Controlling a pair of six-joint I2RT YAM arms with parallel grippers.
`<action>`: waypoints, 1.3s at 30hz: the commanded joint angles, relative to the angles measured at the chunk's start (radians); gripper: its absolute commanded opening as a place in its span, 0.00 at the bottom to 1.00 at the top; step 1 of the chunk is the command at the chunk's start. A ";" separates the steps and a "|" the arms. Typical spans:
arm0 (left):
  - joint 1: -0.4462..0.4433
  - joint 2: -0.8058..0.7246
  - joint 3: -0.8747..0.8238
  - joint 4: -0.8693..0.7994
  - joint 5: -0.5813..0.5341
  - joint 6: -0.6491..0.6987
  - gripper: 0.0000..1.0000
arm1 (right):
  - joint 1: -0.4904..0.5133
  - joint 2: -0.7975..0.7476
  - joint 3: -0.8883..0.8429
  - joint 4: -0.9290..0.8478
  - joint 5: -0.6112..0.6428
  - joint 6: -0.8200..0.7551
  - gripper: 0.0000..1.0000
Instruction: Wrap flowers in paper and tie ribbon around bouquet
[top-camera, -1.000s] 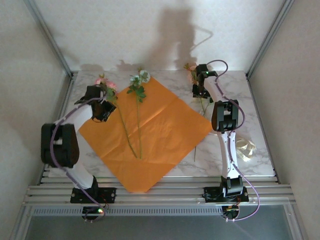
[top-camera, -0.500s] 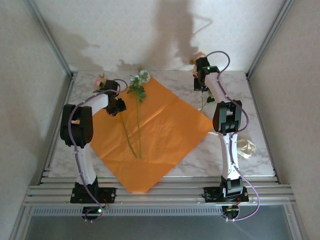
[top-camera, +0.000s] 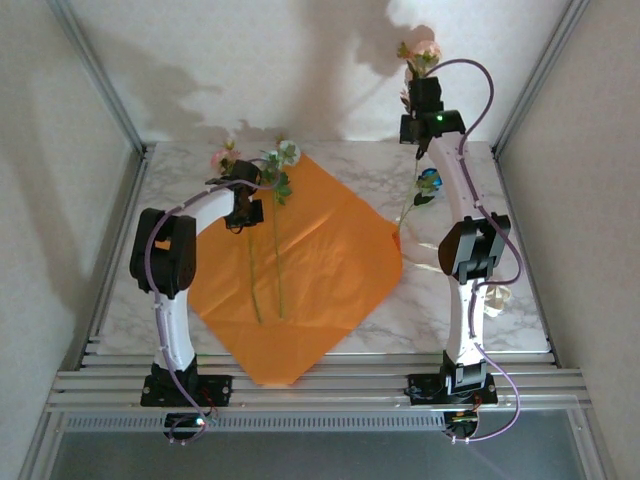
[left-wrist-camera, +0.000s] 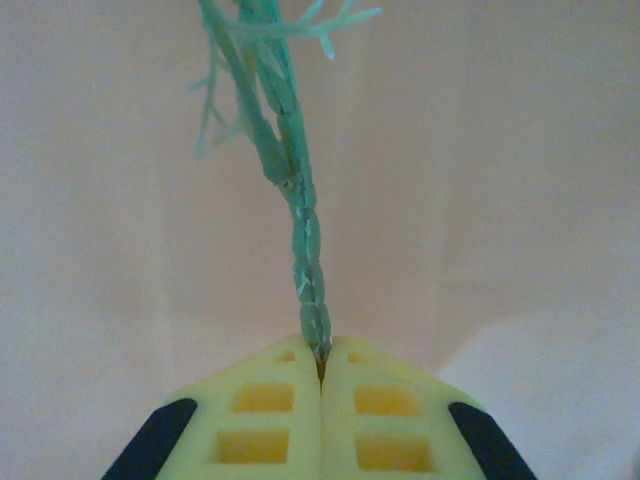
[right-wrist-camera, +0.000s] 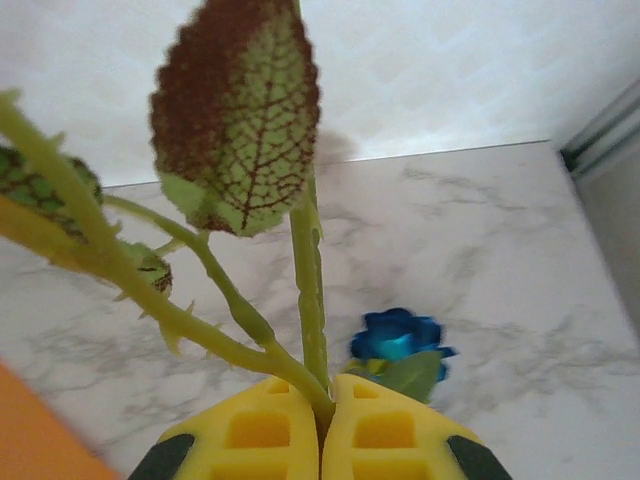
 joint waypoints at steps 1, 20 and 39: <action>-0.026 -0.111 -0.036 0.012 -0.019 0.032 0.00 | 0.068 -0.065 -0.035 0.020 -0.202 0.089 0.00; -0.044 -0.112 -0.163 0.261 0.186 -0.128 0.33 | 0.406 0.055 -0.182 0.152 -0.490 0.420 0.00; 0.108 -0.276 -0.432 0.414 0.382 -0.338 0.00 | 0.489 0.250 -0.052 0.084 -0.521 0.421 0.00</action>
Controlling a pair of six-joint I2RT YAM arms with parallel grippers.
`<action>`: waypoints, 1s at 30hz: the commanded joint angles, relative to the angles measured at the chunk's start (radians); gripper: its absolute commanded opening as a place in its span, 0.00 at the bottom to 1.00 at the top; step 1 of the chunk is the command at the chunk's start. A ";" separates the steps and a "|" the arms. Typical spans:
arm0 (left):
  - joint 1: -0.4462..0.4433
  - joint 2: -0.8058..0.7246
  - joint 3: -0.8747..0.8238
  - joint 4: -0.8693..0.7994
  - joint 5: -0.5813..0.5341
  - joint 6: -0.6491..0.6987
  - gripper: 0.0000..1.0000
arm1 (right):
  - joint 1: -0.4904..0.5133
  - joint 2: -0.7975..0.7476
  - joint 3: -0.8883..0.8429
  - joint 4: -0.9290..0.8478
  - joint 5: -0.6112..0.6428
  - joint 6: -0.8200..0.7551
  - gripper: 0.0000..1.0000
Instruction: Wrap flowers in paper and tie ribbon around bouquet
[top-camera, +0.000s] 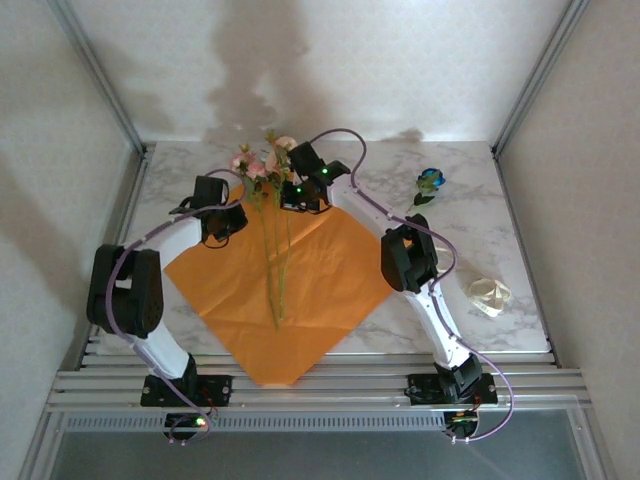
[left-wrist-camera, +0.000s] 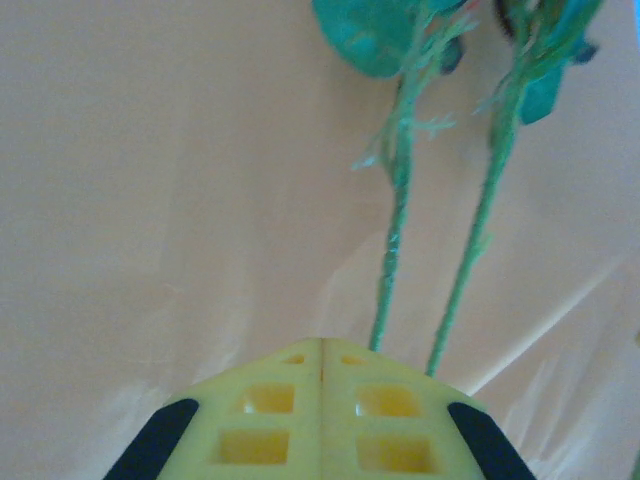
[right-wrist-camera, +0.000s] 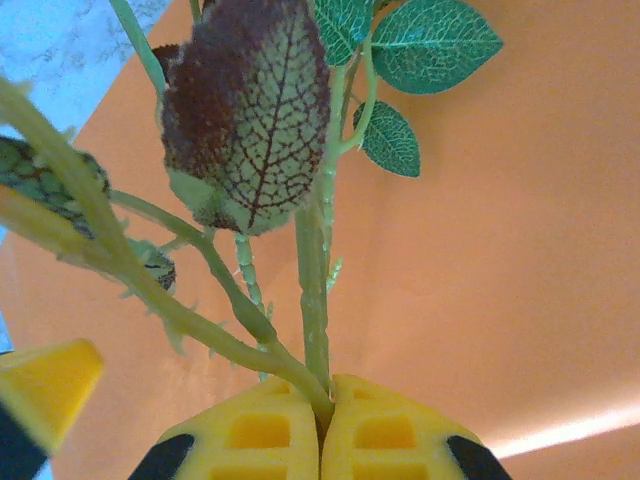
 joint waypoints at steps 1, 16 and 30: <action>-0.012 0.061 -0.007 0.074 0.091 -0.065 0.00 | 0.029 0.031 0.062 -0.056 0.018 -0.018 0.00; -0.063 0.105 -0.007 0.076 0.058 -0.107 0.00 | -0.060 -0.085 -0.168 -0.040 -0.010 -0.045 0.49; -0.064 0.088 0.011 0.061 0.042 -0.115 0.00 | -0.510 -0.246 -0.298 -0.272 0.314 -0.109 0.57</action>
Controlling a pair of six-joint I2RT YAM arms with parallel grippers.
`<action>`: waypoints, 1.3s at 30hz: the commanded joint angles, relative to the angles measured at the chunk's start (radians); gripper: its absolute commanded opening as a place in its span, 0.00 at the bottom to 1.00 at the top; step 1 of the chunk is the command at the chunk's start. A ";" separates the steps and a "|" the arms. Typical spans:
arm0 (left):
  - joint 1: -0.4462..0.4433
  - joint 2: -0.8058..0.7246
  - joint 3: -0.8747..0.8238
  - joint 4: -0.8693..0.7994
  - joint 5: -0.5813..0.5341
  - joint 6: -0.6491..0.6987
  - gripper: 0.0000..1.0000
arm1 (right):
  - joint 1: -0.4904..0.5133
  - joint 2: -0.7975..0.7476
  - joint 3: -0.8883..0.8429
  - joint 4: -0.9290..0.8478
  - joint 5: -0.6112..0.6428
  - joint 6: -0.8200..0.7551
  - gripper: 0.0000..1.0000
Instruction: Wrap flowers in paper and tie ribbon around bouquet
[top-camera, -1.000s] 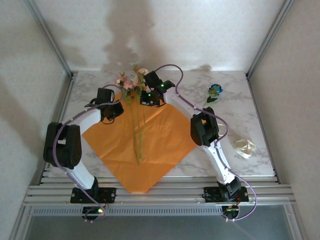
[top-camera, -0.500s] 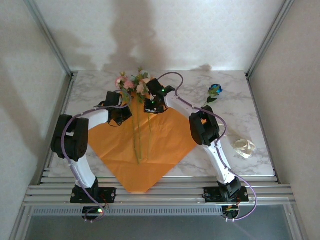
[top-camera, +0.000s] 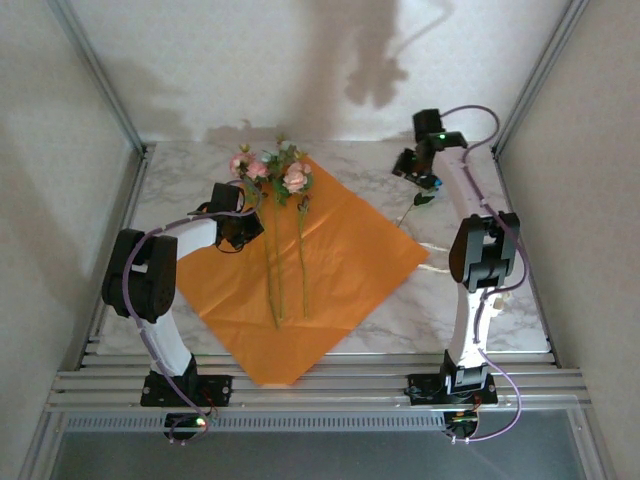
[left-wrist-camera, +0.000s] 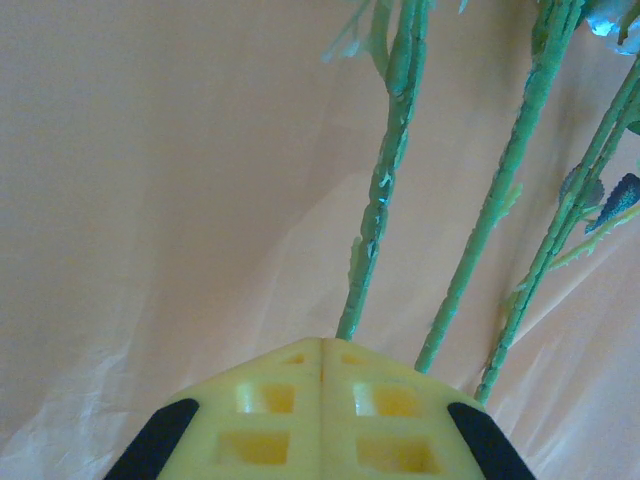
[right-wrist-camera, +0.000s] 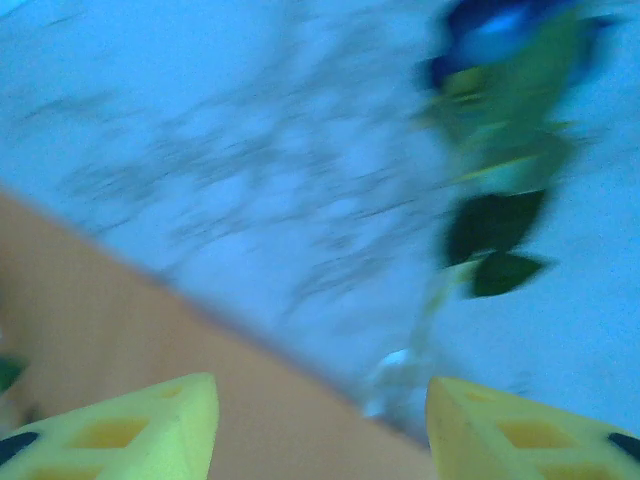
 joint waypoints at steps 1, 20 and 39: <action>-0.003 -0.018 0.014 -0.016 -0.022 -0.003 0.00 | 0.015 0.104 -0.002 -0.099 0.053 -0.021 0.57; -0.003 -0.021 0.033 -0.050 -0.010 0.006 0.00 | 0.007 0.295 0.055 -0.063 0.139 0.141 0.24; -0.003 -0.014 0.020 -0.048 0.000 0.015 0.00 | 0.025 -0.125 0.165 0.212 0.719 -0.184 0.00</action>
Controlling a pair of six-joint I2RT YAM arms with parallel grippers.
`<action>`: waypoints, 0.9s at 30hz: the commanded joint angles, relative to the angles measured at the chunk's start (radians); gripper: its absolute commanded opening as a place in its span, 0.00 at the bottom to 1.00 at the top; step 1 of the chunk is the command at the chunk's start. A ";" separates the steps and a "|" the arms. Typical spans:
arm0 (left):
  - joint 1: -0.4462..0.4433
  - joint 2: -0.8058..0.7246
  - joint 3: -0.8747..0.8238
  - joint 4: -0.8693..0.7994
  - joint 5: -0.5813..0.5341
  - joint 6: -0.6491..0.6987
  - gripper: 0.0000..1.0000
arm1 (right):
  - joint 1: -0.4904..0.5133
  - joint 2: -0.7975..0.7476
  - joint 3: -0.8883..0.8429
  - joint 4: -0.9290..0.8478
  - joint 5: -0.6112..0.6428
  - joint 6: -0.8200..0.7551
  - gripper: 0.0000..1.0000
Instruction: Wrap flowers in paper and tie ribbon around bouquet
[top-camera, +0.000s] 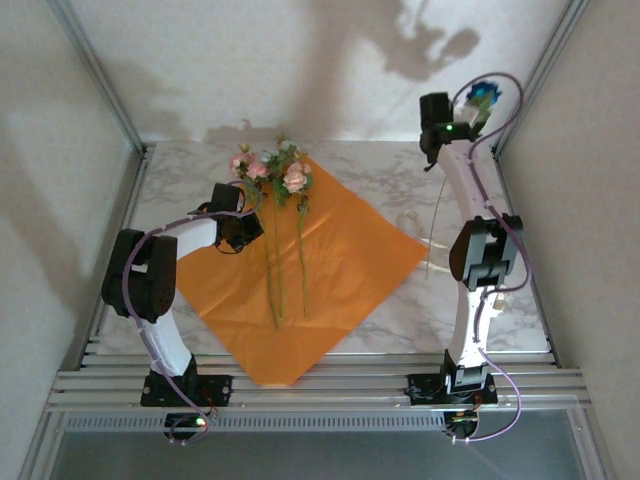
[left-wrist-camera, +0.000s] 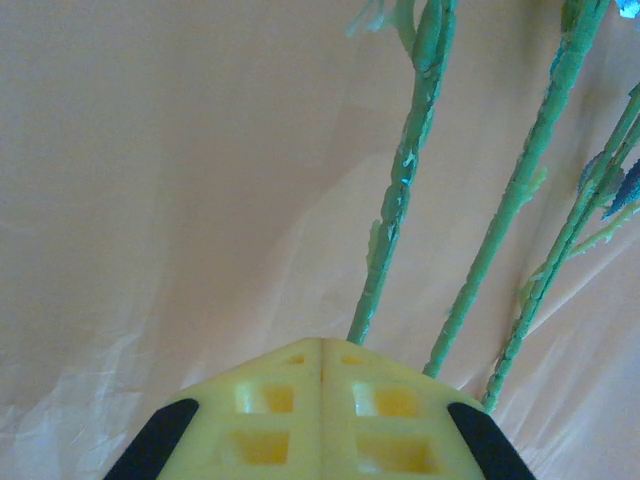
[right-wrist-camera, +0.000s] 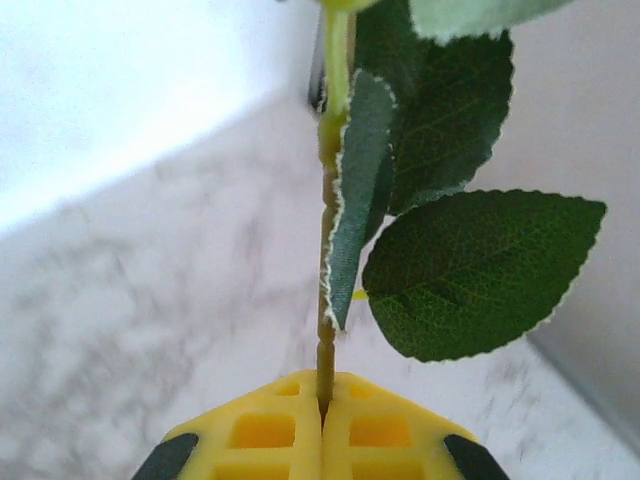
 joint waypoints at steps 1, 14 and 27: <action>-0.003 -0.013 0.018 -0.016 -0.004 0.014 0.00 | 0.028 -0.109 0.019 0.133 -0.013 -0.126 0.00; -0.002 0.002 0.016 -0.005 -0.012 0.008 0.00 | 0.451 0.035 -0.002 0.254 -0.985 0.091 0.00; -0.003 -0.042 -0.009 -0.007 -0.011 -0.006 0.00 | 0.469 0.527 0.424 0.093 -0.969 0.162 0.29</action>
